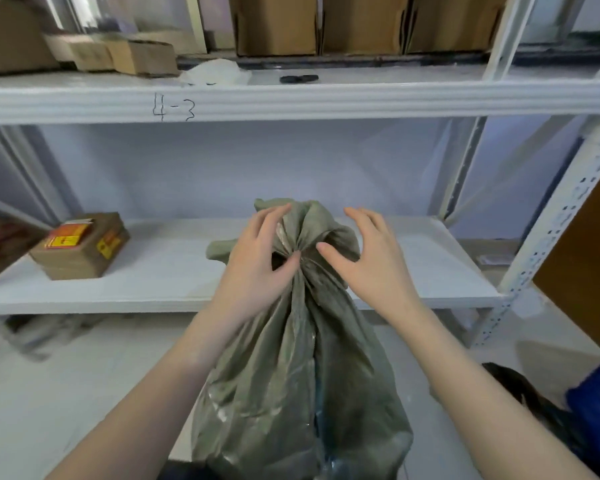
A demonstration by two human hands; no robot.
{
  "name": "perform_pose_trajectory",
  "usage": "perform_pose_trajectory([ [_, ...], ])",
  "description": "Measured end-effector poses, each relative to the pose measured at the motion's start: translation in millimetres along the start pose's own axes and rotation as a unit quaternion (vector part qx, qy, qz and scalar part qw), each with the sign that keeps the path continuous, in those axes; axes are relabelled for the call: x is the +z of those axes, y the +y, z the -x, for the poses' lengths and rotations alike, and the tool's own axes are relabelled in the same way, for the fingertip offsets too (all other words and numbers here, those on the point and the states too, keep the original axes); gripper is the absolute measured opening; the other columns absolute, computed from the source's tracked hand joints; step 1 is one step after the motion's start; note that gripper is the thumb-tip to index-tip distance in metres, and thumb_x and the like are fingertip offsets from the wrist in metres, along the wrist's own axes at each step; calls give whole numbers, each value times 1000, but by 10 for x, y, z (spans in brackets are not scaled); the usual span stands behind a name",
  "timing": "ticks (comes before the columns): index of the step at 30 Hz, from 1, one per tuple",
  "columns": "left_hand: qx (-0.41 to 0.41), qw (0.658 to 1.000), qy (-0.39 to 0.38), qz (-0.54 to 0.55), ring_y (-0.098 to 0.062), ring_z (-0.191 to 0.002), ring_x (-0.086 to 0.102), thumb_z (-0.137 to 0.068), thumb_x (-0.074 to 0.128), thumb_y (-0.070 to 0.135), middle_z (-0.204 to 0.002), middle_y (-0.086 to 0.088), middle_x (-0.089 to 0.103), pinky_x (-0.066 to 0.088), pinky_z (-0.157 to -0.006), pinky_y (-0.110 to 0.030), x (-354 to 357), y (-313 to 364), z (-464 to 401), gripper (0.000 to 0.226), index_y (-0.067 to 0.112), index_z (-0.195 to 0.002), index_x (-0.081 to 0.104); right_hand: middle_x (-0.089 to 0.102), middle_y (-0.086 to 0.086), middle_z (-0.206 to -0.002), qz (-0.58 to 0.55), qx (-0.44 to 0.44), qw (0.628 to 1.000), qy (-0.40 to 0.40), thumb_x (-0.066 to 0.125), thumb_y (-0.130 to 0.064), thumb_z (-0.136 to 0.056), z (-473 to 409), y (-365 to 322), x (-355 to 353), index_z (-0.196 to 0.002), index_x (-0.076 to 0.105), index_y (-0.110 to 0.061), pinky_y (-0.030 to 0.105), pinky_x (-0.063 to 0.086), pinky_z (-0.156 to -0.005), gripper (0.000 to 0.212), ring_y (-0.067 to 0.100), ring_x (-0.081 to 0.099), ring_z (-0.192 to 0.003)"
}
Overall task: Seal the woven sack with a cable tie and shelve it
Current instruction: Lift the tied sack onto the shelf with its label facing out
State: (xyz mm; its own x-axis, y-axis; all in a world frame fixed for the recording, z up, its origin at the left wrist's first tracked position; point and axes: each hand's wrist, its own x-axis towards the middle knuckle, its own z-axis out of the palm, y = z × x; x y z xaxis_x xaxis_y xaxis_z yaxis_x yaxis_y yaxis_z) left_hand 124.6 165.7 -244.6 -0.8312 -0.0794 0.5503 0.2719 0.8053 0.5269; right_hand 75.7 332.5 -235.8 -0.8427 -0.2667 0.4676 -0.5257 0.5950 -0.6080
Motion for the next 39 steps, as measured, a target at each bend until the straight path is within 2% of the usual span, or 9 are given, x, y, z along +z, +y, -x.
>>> perform_pose_trajectory([
  [5,-48,997,43,48,1,-91,54,-84,65,23,-104,5,56,43,-84,-19,53,-215,202,25,21,-107,54,51,0,-109,-25,25,999,8,68,-44,-75,82,-10,333,-107,50,-18,44,42,-92,45,22,47,-109],
  [8,-83,996,20,36,-5,-81,59,-83,63,37,-91,11,61,50,-76,-31,88,-274,233,16,26,-93,57,51,-5,-100,-33,37,999,-16,66,-49,-74,137,76,487,-102,48,-19,44,45,-88,45,19,51,-101],
  [11,-132,990,-44,13,-9,-97,59,-76,54,64,-106,13,60,50,-87,-38,79,-356,233,42,32,-104,55,52,1,-120,-32,78,991,-105,56,-63,-73,158,156,590,-122,43,-19,45,43,-96,68,22,48,-116],
  [14,-201,954,-218,-35,-17,-125,45,-63,40,86,-137,5,47,39,-104,-43,20,-495,271,87,33,-131,38,39,5,-143,-38,130,971,-196,50,-76,-67,129,230,618,-140,27,-24,46,36,-106,93,25,38,-132],
  [19,-197,897,-395,-33,-17,-138,33,-58,59,82,-155,4,25,30,-113,-39,-27,-649,330,112,37,-147,8,31,1,-152,-37,170,928,-330,48,-94,-42,136,309,572,-146,9,-28,44,33,-111,129,19,35,-137],
  [22,-182,894,-408,-30,-17,-142,25,-50,61,85,-158,4,18,25,-116,-38,100,-658,380,126,36,-148,-1,43,2,-144,-27,149,920,-361,56,-81,-57,183,272,558,-142,19,-23,34,38,-102,109,21,44,-129],
  [28,-152,898,-403,-83,-26,-138,33,-39,44,97,-152,-4,29,32,-111,-44,338,-667,473,128,39,-145,1,66,7,-105,-9,84,969,-233,64,-38,-80,306,211,688,-109,50,-18,36,49,-81,38,25,60,-98],
  [36,-233,894,-374,-83,-27,-125,49,-39,50,92,-141,-9,48,41,-104,-39,431,-541,456,135,20,-147,12,66,10,-91,-32,68,983,-169,60,-12,-81,290,199,702,-97,57,-13,35,47,-73,16,28,61,-87],
  [39,-219,898,-366,-106,-24,-99,61,-44,48,93,-110,-4,63,49,-85,-35,506,-453,466,125,21,-142,21,64,-1,-79,-55,66,985,-152,61,-16,-82,287,184,685,-93,60,-14,27,39,-63,12,16,59,-75],
])
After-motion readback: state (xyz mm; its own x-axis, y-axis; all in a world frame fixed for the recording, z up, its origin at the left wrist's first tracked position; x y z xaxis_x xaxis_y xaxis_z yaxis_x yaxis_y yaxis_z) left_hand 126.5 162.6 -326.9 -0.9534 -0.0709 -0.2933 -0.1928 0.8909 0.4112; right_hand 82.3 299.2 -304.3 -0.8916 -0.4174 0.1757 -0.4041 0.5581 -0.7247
